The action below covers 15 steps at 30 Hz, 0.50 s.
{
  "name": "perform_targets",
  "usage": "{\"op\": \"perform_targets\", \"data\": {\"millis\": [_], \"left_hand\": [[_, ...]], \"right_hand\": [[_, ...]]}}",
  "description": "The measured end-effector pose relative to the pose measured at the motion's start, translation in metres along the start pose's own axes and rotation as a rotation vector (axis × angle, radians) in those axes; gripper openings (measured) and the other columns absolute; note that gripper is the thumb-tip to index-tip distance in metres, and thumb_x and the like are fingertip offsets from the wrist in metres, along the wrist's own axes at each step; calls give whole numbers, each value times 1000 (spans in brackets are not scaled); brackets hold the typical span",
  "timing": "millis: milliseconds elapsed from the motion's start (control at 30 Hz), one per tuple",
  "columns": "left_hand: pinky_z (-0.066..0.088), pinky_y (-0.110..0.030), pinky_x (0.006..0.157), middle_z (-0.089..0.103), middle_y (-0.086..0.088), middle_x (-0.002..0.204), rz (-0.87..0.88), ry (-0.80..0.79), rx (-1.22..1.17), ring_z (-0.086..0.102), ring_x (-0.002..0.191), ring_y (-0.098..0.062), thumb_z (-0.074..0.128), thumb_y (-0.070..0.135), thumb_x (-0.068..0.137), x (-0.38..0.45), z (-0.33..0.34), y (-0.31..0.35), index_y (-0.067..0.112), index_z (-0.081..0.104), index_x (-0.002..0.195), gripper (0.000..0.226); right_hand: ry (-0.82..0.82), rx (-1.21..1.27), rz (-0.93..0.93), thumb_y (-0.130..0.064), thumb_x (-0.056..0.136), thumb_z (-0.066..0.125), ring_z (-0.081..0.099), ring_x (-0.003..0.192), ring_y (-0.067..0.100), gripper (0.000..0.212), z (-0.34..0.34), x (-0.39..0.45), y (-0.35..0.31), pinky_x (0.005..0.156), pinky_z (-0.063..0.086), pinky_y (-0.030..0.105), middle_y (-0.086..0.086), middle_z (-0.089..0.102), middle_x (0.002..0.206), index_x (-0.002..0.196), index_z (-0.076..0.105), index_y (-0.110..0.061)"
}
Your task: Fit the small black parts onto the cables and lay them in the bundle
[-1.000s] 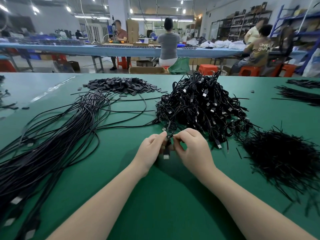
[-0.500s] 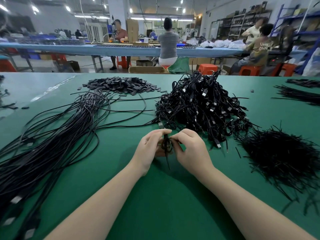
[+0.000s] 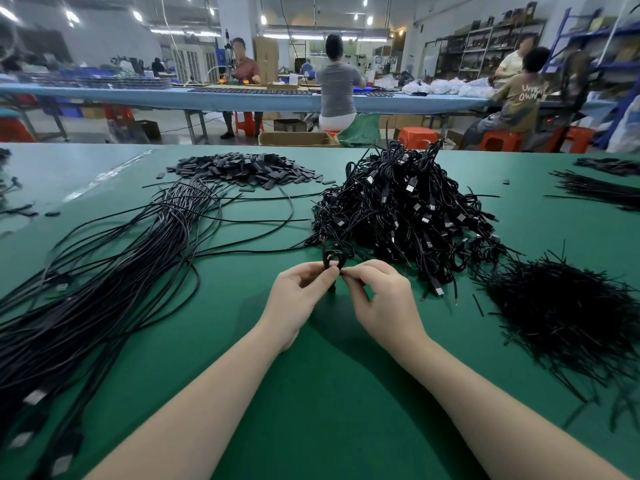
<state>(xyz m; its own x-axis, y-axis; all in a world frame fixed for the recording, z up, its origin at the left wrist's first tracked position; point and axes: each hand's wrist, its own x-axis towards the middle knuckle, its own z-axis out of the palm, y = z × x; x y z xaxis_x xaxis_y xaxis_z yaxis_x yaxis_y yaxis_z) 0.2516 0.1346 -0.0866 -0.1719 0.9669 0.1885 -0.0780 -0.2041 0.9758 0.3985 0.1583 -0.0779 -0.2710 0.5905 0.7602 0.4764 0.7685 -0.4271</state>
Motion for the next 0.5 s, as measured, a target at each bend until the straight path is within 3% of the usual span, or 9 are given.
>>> {"op": "perform_targets", "data": {"millis": [67, 133, 233, 367, 500], "left_hand": [[50, -24, 67, 70, 6, 79, -48, 17, 12, 62, 76, -9, 72, 39, 81, 1, 2, 0, 28, 71, 101, 23], [46, -24, 51, 64, -7, 73, -118, 36, -47, 57, 59, -14, 68, 30, 88, 3, 1, 3, 30, 53, 119, 34], [40, -20, 40, 62, -8, 62, -175, -17, -145, 55, 46, -13, 64, 14, 91, 3, -4, 7, 33, 49, 121, 38], [48, -20, 51, 74, -6, 89, -106, -94, -89, 70, 76, -16, 61, 6, 92, 1, -3, 5, 27, 64, 110, 28], [51, -21, 71, 73, -3, 96, -15, -157, -45, 65, 82, -11, 67, -1, 86, -1, -3, 0, 34, 69, 108, 42]], "right_hand": [[23, -31, -20, 1, 84, 66, 64, 75, 25, 9, -1, 0, -1, 68, 54, 37, 7, 67, 80, 90, 73, -1], [34, -80, -70, -1, 84, 65, 63, 72, 27, 9, -2, 0, -2, 67, 53, 37, 8, 66, 78, 88, 72, 0], [59, -135, -119, -2, 84, 64, 62, 72, 30, 9, -2, 1, -3, 67, 52, 36, 10, 66, 78, 87, 72, 1], [74, -98, -86, 1, 82, 66, 62, 71, 26, 8, -4, 0, 1, 65, 52, 37, 8, 66, 76, 88, 72, 0], [67, -85, -85, -2, 83, 64, 61, 69, 25, 8, -5, 0, 2, 62, 52, 38, 7, 65, 74, 87, 71, -1]]}}
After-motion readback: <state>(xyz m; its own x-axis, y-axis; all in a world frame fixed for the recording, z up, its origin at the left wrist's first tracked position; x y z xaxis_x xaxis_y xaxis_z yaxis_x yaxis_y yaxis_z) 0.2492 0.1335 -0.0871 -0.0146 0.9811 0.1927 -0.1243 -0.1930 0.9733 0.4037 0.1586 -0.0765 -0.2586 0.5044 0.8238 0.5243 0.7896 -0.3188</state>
